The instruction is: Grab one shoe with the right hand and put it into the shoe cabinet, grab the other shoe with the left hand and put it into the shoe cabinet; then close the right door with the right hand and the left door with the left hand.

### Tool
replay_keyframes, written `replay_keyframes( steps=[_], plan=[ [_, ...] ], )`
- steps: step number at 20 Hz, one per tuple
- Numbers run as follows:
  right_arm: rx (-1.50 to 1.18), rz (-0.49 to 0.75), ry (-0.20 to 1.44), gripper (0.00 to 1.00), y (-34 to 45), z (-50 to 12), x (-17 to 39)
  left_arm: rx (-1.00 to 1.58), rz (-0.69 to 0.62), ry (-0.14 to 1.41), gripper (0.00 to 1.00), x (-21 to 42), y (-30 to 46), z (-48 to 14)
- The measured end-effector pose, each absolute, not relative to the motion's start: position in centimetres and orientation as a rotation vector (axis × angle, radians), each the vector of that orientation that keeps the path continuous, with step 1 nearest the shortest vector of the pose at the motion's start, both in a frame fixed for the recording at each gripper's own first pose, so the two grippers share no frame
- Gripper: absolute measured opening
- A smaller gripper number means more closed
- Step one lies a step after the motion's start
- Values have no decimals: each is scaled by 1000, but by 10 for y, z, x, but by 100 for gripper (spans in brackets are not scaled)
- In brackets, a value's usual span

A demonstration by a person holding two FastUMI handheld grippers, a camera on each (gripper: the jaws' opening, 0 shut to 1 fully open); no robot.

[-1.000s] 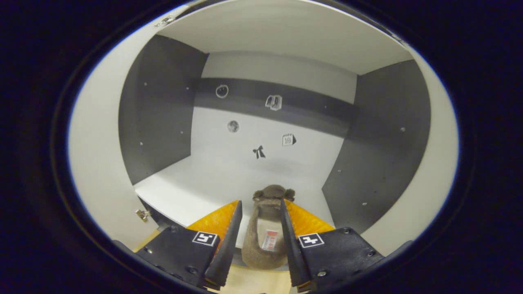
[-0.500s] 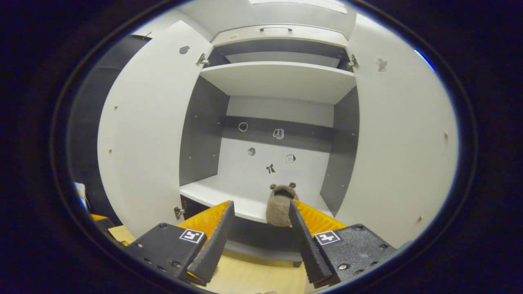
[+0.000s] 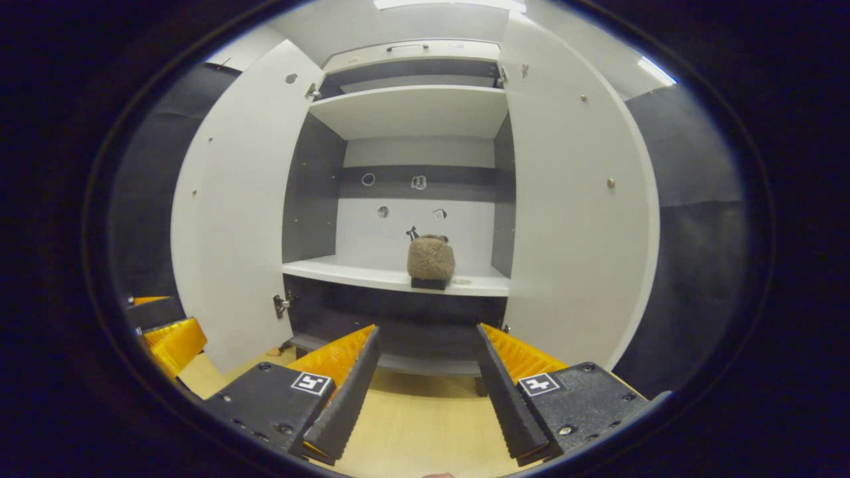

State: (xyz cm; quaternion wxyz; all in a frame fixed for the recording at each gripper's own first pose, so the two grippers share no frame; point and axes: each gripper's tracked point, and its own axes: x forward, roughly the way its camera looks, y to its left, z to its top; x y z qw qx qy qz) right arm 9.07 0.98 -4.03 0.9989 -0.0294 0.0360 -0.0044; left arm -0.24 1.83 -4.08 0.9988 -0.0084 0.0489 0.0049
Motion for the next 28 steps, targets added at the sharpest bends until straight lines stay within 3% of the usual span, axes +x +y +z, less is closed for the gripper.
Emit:
replay_keyframes(
  steps=[6, 11, 20, 28],
  plan=[
    [-89, -74, 43, 88, -6, -82, 63, -26, -12, 182, 95, -2, 7, -73],
    [-85, -92, 127, 89, -13, -122, 35, -12, -8, 273, 95, -1, 11, -108],
    [-105, -124, 158, 89, -30, -125, 21, -182, -40, 738, 96, 6, 33, -235],
    [-117, -117, 202, 88, -33, -135, 18, -220, 42, 881, 96, 4, 52, -304]
  ],
)
